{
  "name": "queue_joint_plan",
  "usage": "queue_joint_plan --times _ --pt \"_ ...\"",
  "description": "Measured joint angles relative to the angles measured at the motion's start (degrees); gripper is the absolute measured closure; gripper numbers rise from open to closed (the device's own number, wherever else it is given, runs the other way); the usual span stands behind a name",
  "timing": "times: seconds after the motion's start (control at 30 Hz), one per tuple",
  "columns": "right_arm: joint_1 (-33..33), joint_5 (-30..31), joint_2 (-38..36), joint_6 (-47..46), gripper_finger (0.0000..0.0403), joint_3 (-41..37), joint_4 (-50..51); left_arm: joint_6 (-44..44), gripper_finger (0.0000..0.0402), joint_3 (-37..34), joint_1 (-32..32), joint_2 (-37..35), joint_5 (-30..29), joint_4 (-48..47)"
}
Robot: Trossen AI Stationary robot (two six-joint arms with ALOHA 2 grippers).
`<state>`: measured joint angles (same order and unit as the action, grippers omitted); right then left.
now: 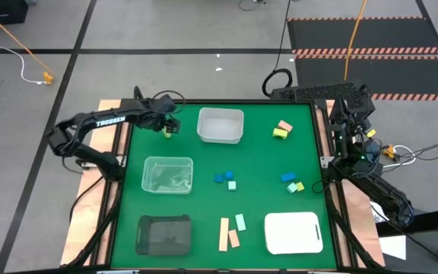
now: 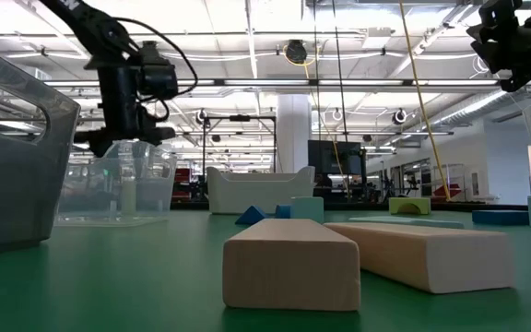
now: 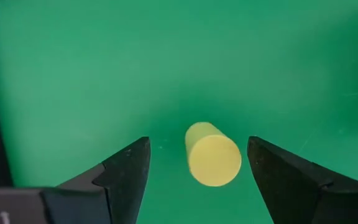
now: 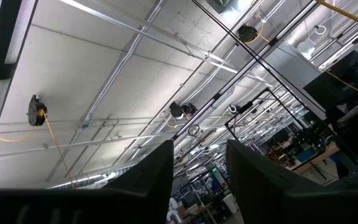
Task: Sort & place blocks by color
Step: Put the top left yellow cylinder block into the transparent bin
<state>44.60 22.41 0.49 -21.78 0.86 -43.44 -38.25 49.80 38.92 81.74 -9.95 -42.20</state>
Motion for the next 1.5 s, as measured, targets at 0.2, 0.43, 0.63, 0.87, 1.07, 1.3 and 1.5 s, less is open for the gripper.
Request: queue_joint_plan --times 0.2,0.43,0.63,0.87,1.07,1.3,1.5 --pt "0.00 0.00 0.00 0.00 0.0264 0.00 0.00 0.74 0.0133 0.00 0.02 2.55 0.96 0.67" --pt "-0.01 0.00 0.01 0.01 0.0264 -0.01 0.00 1.79 0.0177 0.00 0.02 4.36 0.52 0.65" --pt "-0.02 0.00 0.00 0.00 0.0264 -0.02 0.00 3.89 0.0240 -0.03 0.02 6.86 0.94 1.31" --pt "0.00 0.00 0.00 0.02 0.0264 -0.01 -0.01 5.11 0.0270 -0.02 -0.33 7.08 2.21 2.59" --pt "-0.02 0.00 0.00 0.01 0.0264 -0.01 0.01 4.52 0.0270 -0.04 -1.21 4.29 5.37 2.86" --pt "0.00 0.00 0.00 0.01 0.0264 -0.01 0.03 4.04 0.0270 -0.04 -2.72 -2.42 5.46 7.89" --pt "0.00 0.02 0.00 0.00 0.0264 0.00 0.08 2.65 0.0270 -0.04 -4.35 -8.33 5.45 13.84"
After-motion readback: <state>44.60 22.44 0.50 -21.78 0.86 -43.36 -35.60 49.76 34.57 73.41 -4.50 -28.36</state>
